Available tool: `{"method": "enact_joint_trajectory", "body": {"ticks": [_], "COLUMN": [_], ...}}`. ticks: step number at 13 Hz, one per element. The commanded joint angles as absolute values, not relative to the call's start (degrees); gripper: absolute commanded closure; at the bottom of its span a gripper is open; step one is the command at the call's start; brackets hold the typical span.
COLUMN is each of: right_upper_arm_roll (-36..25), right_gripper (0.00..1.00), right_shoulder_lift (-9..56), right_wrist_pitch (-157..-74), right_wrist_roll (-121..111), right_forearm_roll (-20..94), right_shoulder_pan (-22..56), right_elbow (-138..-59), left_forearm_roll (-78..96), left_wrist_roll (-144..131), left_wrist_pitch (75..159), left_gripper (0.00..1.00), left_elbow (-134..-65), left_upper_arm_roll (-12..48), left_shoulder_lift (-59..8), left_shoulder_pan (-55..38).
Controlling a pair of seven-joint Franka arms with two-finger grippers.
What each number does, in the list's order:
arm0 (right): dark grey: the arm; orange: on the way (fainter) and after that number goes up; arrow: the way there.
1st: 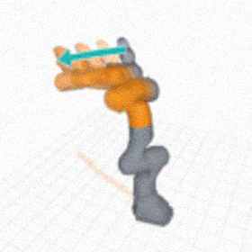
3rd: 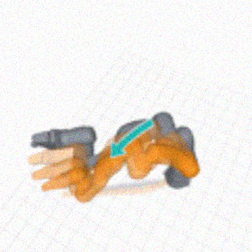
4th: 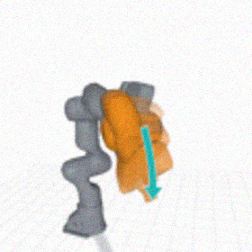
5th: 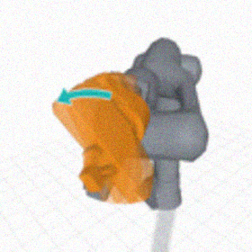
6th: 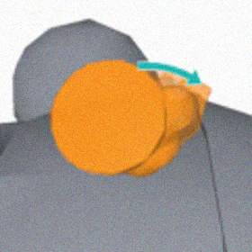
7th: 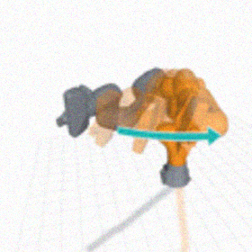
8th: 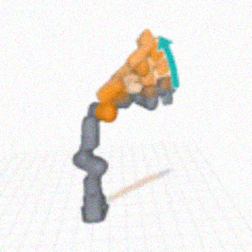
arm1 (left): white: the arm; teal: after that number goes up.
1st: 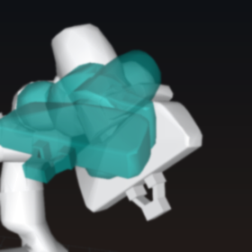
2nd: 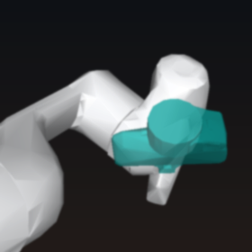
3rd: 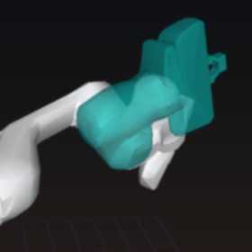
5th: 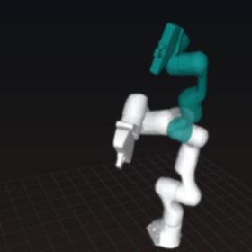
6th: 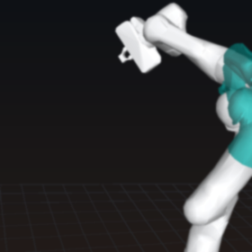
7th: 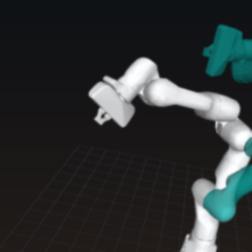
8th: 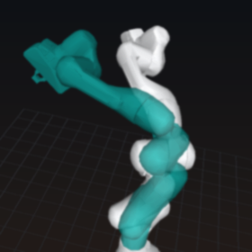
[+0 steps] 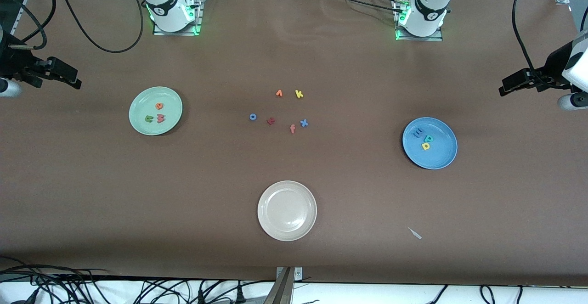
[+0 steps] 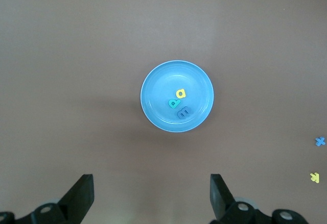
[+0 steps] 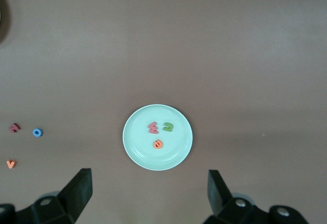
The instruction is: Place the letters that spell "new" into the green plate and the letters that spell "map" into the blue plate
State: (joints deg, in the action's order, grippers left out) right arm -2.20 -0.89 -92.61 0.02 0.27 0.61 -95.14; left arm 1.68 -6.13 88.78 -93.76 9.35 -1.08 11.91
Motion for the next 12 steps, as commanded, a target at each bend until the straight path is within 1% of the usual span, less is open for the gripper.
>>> {"method": "enact_joint_trajectory", "body": {"ticks": [1,12], "right_upper_arm_roll": [-1.58,-1.58], "right_gripper": [0.00,0.00], "right_shoulder_lift": [-1.32,-1.05], "right_wrist_pitch": [-92.11,-93.25], "right_wrist_roll": [0.53,2.64], "right_forearm_roll": [1.41,0.44], "right_shoulder_pan": [-0.35,-0.18], "right_elbow": [-94.83,-94.83], "left_forearm_roll": [-0.09,-0.09], "left_wrist_roll": [-4.83,-4.83], "left_wrist_pitch": [89.12,89.30], "left_gripper": [0.00,0.00], "left_elbow": [-93.52,-93.43], "left_upper_arm_roll": [9.32,9.32], "left_shoulder_lift": [-1.05,-1.41], "left_shoulder_pan": [11.60,11.60]}}
